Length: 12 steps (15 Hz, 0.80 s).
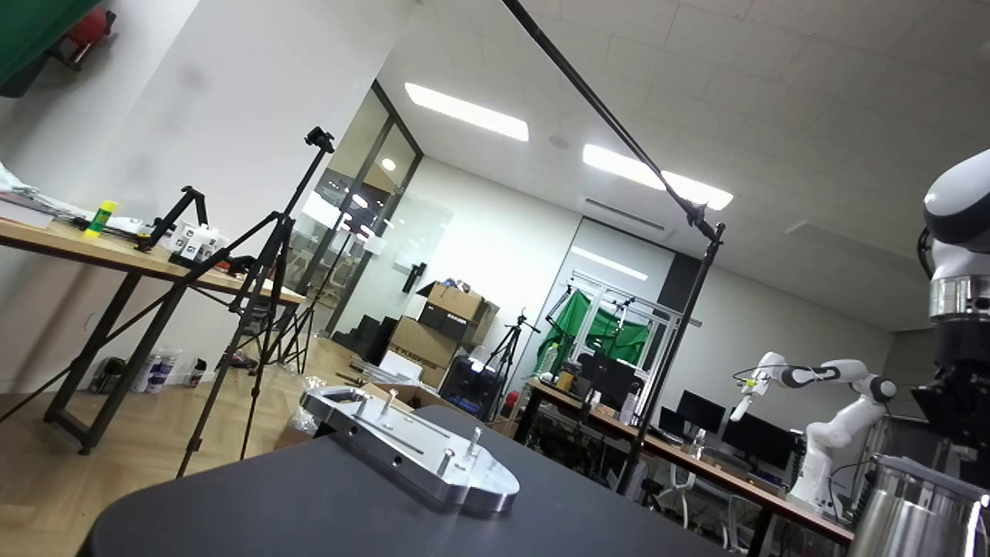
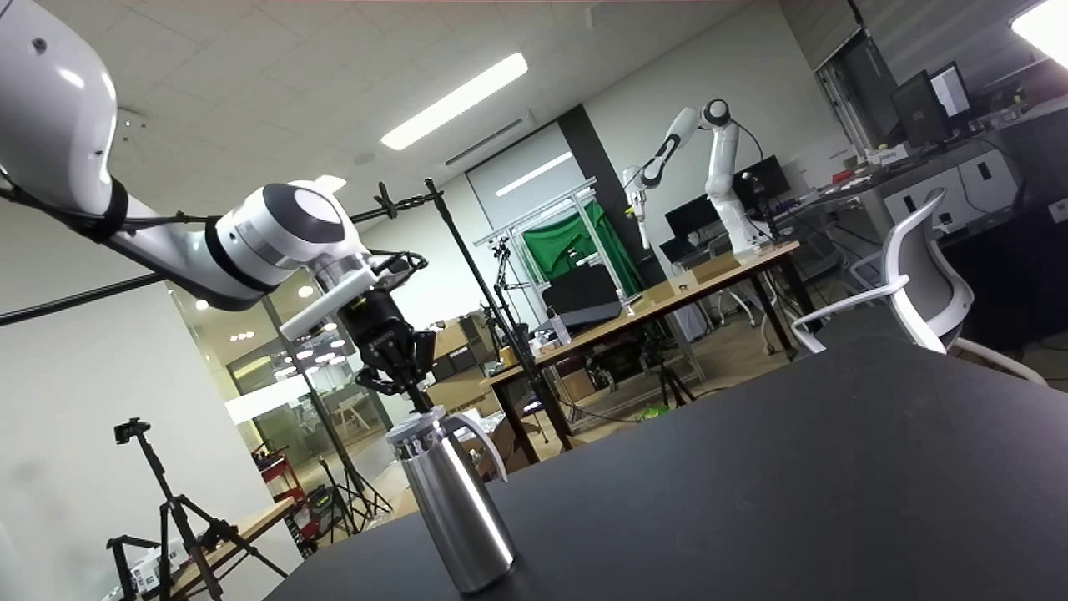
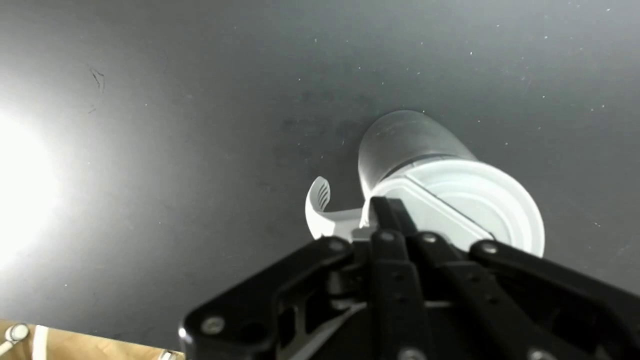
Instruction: Close the flask
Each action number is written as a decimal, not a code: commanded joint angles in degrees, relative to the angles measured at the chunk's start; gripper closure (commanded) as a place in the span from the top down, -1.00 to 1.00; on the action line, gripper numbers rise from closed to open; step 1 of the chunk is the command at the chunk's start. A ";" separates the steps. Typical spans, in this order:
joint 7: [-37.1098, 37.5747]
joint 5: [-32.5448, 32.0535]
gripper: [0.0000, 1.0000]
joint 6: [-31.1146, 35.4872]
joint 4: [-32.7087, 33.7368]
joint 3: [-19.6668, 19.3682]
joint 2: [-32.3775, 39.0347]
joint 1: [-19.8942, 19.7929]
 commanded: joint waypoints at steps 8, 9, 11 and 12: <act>-3.70 6.23 -1.00 -5.92 -0.46 2.27 -9.89 0.49; -4.24 6.85 -1.00 -6.76 -0.42 2.40 -10.94 0.52; -5.03 7.87 -1.00 -8.42 -0.33 2.60 -12.64 0.62; -5.57 8.65 -1.00 -9.17 -0.37 2.66 -13.27 0.67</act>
